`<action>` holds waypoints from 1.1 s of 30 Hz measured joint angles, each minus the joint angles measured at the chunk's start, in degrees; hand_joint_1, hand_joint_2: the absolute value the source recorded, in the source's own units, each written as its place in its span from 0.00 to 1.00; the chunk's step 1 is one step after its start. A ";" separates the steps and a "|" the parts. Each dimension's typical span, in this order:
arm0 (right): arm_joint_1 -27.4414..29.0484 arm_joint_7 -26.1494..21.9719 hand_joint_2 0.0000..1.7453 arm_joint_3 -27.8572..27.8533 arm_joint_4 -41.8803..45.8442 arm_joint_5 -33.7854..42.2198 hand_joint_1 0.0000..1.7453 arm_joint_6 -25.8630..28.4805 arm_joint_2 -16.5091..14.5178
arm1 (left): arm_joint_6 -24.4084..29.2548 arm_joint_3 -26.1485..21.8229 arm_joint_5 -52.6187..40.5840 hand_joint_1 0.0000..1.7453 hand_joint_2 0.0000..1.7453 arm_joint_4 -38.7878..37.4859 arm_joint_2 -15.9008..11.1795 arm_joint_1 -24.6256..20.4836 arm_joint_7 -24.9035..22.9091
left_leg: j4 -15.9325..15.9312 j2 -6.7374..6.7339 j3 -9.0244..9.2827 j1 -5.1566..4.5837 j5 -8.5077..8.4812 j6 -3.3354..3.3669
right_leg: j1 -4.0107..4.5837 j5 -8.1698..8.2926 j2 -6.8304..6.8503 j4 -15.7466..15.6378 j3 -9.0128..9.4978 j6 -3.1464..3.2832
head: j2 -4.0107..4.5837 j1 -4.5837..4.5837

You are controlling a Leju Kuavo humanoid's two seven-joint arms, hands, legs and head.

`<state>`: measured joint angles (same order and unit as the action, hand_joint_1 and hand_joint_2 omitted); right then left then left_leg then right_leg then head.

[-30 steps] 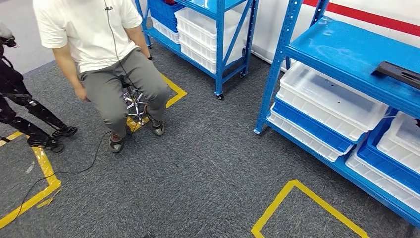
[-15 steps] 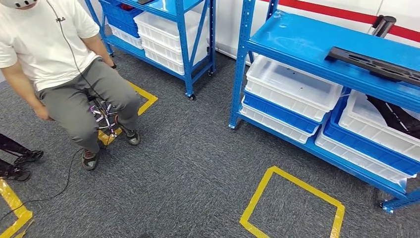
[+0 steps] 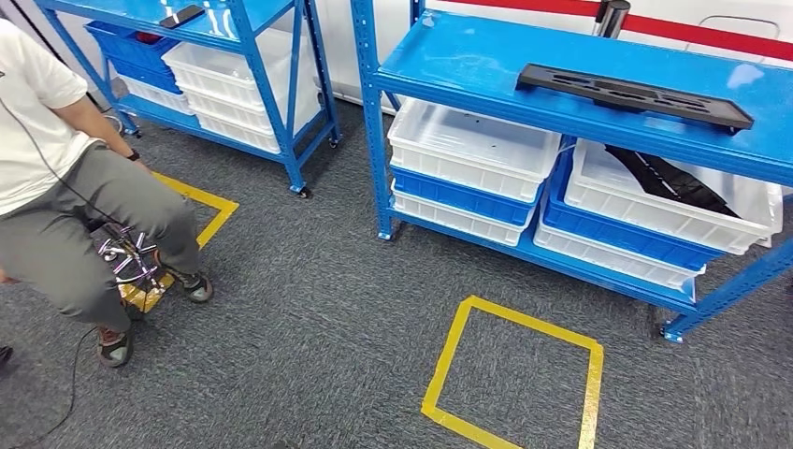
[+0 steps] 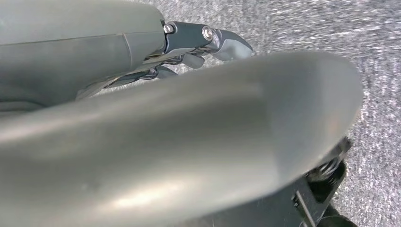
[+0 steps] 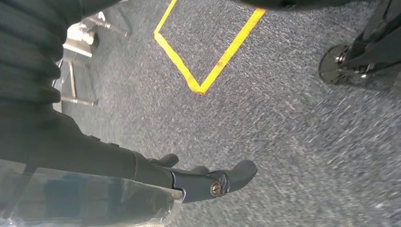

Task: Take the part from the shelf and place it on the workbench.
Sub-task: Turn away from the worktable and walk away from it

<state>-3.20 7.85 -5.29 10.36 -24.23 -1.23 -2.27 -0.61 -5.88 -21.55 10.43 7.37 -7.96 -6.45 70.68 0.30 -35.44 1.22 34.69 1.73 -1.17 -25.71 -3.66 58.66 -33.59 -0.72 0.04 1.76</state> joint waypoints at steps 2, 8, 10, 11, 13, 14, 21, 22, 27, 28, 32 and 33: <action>-0.04 0.00 1.00 -0.02 0.00 -0.18 0.00 -0.02 -0.16 | 0.09 -0.01 -0.22 0.00 0.00 0.00 -0.13 -0.03 -0.06 | -7.75 2.74 3.16 -0.73 -4.29 2.04 | 0.43 0.24 -1.61 -0.02 -0.05 0.19 | 0.00 -0.16; 0.08 0.02 1.00 -0.10 -0.02 -0.65 0.00 -0.18 -0.53 | 0.72 -0.04 -0.50 0.00 0.00 0.00 -0.12 0.03 1.02 | -13.64 2.18 5.12 -1.46 -6.89 3.27 | 0.82 0.55 -2.58 0.87 -1.94 -0.80 | 0.00 -0.30; -0.06 0.03 1.00 -0.20 -0.02 -0.72 0.00 -0.14 -0.42 | 0.86 -0.04 -0.50 0.00 0.00 0.00 -0.01 0.29 1.32 | -14.63 0.40 5.30 -1.19 -7.65 3.02 | 1.03 -2.19 0.78 6.07 -4.41 -0.36 | 0.00 -0.66; -0.15 0.04 1.00 -0.25 -0.02 -0.73 0.00 -0.13 -0.37 | 0.86 -0.05 -0.50 0.00 0.00 -0.01 0.02 0.50 1.38 | -14.68 -0.48 5.18 -1.24 -7.70 3.07 | 0.95 -3.98 1.92 9.70 -6.03 -0.24 | 0.00 -0.79; -0.11 0.04 1.00 -0.33 -0.02 -0.73 0.00 -0.11 -0.25 | 0.86 -0.06 -0.50 0.00 0.00 -0.02 0.07 0.88 1.40 | -14.64 -2.41 5.00 -1.29 -7.71 2.91 | 0.50 -6.07 2.84 14.74 -7.93 -0.81 | 0.00 -0.91; -0.03 0.04 1.00 -0.34 -0.02 -0.73 0.00 -0.10 -0.17 | 0.86 -0.07 -0.50 0.00 0.00 -0.02 0.10 0.97 1.40 | -14.61 -3.26 4.94 -1.26 -7.69 2.74 | 0.20 -5.91 3.15 14.39 -7.33 -1.46 | 0.00 -0.93; -0.17 0.17 1.00 -0.38 -0.02 -1.13 0.00 -0.13 0.03 | 1.06 -0.20 -0.61 0.00 0.00 -0.01 0.33 0.82 1.58 | -13.70 -7.52 5.42 -1.31 -6.82 0.05 | -0.36 -1.04 6.57 -0.86 1.36 -1.76 | 0.00 -0.78; -0.12 0.24 1.00 -0.39 -0.02 -1.28 0.00 -0.16 0.01 | 1.07 -0.23 -0.63 0.00 0.00 0.01 0.37 0.72 1.64 | -13.55 -7.39 5.47 -1.07 -6.63 -0.36 | -0.48 -0.93 6.03 -0.92 1.32 -1.32 | 0.00 -0.73; -0.17 0.39 1.00 -0.39 -0.02 -2.56 0.00 -0.22 -0.15 | 0.87 -0.61 -0.79 0.00 0.00 0.01 0.40 0.88 3.26 | -0.41 -0.90 -0.21 -0.39 1.39 -1.76 | -0.93 -0.23 4.07 -1.07 1.02 0.28 | 0.00 -0.17; -0.14 0.39 1.00 -0.39 -0.02 -2.77 0.00 -0.23 -0.18 | 1.01 -0.72 -0.86 0.00 0.00 0.00 0.40 0.98 3.77 | 2.16 -0.63 -1.46 -0.39 2.10 -1.77 | -0.83 -0.17 3.70 -1.05 0.92 0.37 | 0.00 -0.18; -0.05 0.38 1.00 -0.39 -0.02 -3.09 0.00 -0.24 -0.28 | 2.39 -1.14 -1.21 0.00 0.00 0.00 0.34 0.98 5.44 | -7.24 -0.08 3.14 -0.50 -3.88 -0.68 | -0.54 0.03 2.60 -1.05 1.01 0.23 | 0.00 -0.21; -0.08 0.38 1.00 -0.39 -0.02 -3.11 0.00 -0.24 -0.34 | 2.64 -1.23 -1.29 0.00 0.00 0.00 0.29 0.91 5.63 | -10.72 0.12 4.83 -0.66 -5.20 -0.30 | -0.39 0.12 2.43 -1.05 1.01 0.07 | 0.00 -0.23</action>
<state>-3.28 8.22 -5.68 10.34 -27.34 -1.46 -2.62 2.03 -7.11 -22.84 10.43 7.66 -7.05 -0.82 59.96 0.42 -30.61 0.57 29.49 1.43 -1.56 -25.59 -1.23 57.60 -32.57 -0.65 0.04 1.54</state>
